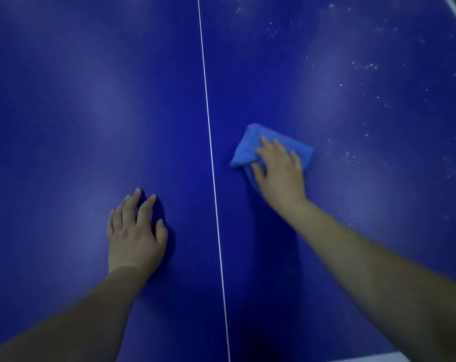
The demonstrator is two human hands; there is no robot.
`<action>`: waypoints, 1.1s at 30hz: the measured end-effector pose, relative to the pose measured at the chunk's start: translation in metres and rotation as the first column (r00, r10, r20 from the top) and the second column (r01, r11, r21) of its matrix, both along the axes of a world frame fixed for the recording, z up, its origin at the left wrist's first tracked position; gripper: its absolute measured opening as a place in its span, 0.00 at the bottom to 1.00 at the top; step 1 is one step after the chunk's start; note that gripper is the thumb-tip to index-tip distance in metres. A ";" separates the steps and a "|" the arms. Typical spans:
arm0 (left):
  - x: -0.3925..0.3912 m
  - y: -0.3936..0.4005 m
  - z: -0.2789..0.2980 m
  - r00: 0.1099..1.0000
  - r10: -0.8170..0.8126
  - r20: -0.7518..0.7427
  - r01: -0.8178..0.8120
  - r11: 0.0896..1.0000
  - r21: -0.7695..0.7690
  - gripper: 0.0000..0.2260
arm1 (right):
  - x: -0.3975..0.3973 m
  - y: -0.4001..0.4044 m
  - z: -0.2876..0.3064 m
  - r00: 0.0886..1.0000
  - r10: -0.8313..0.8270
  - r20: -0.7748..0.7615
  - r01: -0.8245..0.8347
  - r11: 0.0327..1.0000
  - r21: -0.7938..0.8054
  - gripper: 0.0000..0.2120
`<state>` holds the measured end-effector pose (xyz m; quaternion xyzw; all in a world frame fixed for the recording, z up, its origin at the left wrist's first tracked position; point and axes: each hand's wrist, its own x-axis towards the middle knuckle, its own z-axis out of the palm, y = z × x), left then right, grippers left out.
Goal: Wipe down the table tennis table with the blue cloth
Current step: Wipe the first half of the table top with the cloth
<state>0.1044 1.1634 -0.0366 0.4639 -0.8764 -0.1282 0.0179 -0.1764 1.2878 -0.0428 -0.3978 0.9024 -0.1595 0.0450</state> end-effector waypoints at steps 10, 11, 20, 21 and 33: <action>0.001 0.001 -0.004 1.000 -0.014 -0.006 0.014 1.000 -0.013 0.22 | 0.090 0.080 -0.001 0.998 -0.019 0.054 0.020 1.000 -0.024 0.18; 0.001 0.002 -0.004 1.000 -0.017 0.003 0.017 1.000 -0.015 0.22 | 0.102 0.081 -0.002 0.996 0.063 0.064 -0.062 0.998 -0.017 0.18; -0.016 0.060 0.003 0.996 -0.009 -0.091 0.013 0.999 0.040 0.22 | 0.050 0.146 0.010 0.942 -0.327 0.077 0.325 0.945 0.031 0.19; -0.015 0.074 0.001 0.996 -0.027 -0.090 0.032 0.998 0.050 0.22 | 0.073 0.147 0.008 0.950 -0.302 0.075 0.301 0.953 0.023 0.20; -0.011 0.086 -0.009 0.994 -0.070 -0.086 0.070 0.998 0.002 0.21 | 0.072 0.186 0.007 0.914 -0.401 0.060 0.399 0.916 0.045 0.19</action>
